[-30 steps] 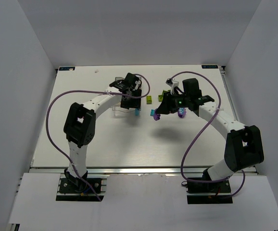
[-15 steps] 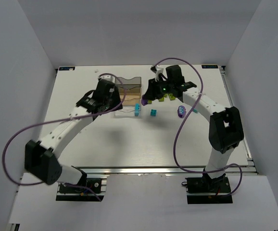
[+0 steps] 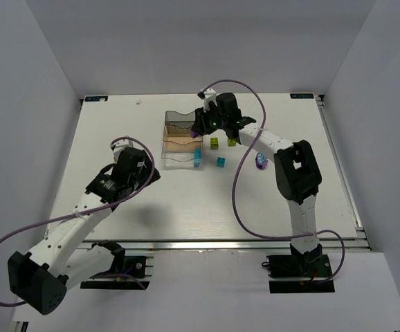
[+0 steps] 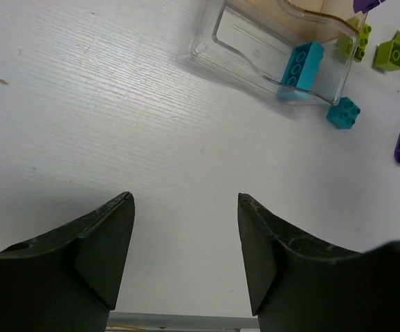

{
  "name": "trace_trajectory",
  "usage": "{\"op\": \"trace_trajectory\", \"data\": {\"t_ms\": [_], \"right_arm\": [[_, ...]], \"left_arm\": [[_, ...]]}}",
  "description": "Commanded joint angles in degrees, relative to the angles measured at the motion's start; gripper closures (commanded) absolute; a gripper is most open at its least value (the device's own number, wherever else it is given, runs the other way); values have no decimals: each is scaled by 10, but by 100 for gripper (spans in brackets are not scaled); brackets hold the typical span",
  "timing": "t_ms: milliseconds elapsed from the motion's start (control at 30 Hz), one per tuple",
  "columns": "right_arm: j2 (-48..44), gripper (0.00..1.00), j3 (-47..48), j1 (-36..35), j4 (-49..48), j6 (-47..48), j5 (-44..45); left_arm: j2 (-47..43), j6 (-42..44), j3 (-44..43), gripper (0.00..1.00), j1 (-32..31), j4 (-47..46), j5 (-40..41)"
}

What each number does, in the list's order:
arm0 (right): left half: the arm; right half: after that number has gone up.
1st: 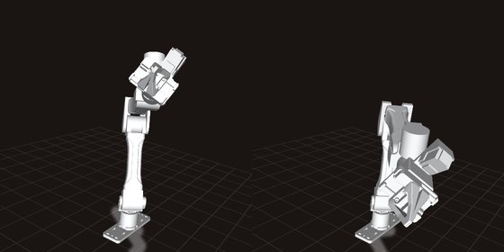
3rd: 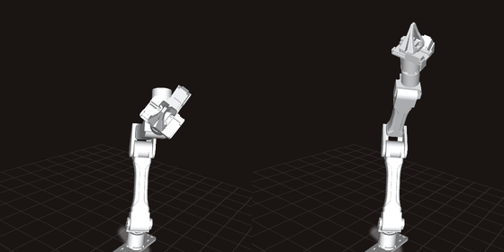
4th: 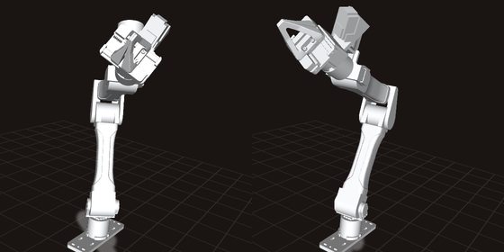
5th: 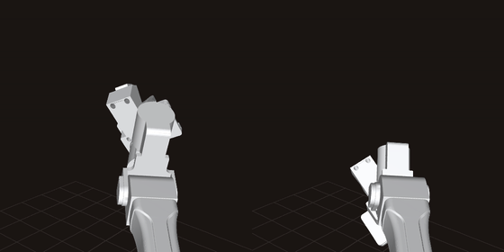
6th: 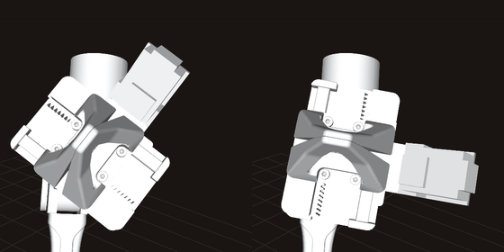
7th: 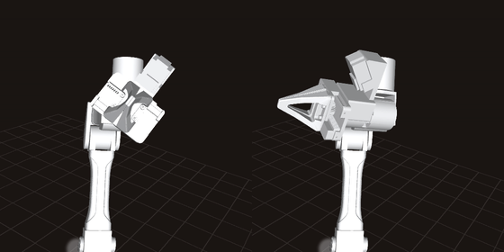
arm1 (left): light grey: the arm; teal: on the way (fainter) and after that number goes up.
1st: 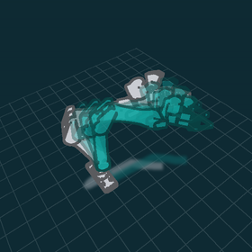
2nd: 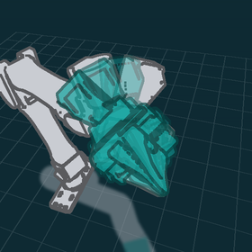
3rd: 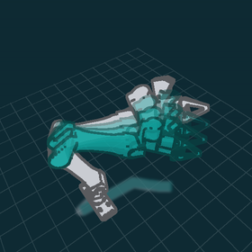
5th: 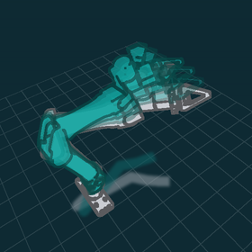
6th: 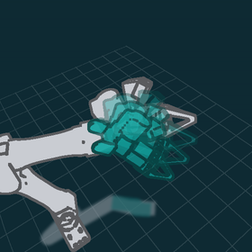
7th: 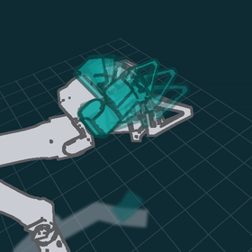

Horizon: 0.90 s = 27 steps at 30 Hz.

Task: Sort the legos into containers by color

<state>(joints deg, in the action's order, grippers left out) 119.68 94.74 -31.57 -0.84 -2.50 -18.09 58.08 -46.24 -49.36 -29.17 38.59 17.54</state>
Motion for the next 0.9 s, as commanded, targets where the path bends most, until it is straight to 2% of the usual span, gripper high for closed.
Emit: {"op": "trace_trajectory", "data": {"t_ms": [0,67,167,267,300,367,400,500,567,633,700,767,833,867], "right_arm": [[10,83,41,2,-69,20,54],[23,80,52,2,-74,22,61],[44,71,69,2,-74,26,79],[50,53,69,1,-67,52,68],[50,41,67,0,-65,56,61],[52,31,64,0,-56,60,55],[53,21,63,0,-52,61,53],[50,11,66,0,-39,71,39],[38,11,69,1,-34,79,26],[11,11,69,2,-16,125,-4],[-14,11,59,5,-2,171,-46],[-60,11,25,13,1,193,-79],[-114,22,-33,24,-5,208,-139],[-131,47,-54,27,-8,209,-154]], "left_arm": [[-32,-37,5,29,4,18,32],[-40,-42,5,28,5,28,39],[-42,-54,4,26,7,35,43],[-34,-69,-9,23,10,53,55],[-32,-73,-14,21,15,58,59],[-17,-78,-32,19,19,71,67],[-10,-77,-38,19,26,75,68],[23,-71,-64,16,49,97,71],[40,-60,-82,15,82,114,65],[64,-54,-93,9,112,123,58],[84,-56,-114,3,165,127,37],[125,-68,-142,2,219,134,22],[184,-97,-166,2,247,145,7],[208,-111,-180,2,268,154,3]]}}
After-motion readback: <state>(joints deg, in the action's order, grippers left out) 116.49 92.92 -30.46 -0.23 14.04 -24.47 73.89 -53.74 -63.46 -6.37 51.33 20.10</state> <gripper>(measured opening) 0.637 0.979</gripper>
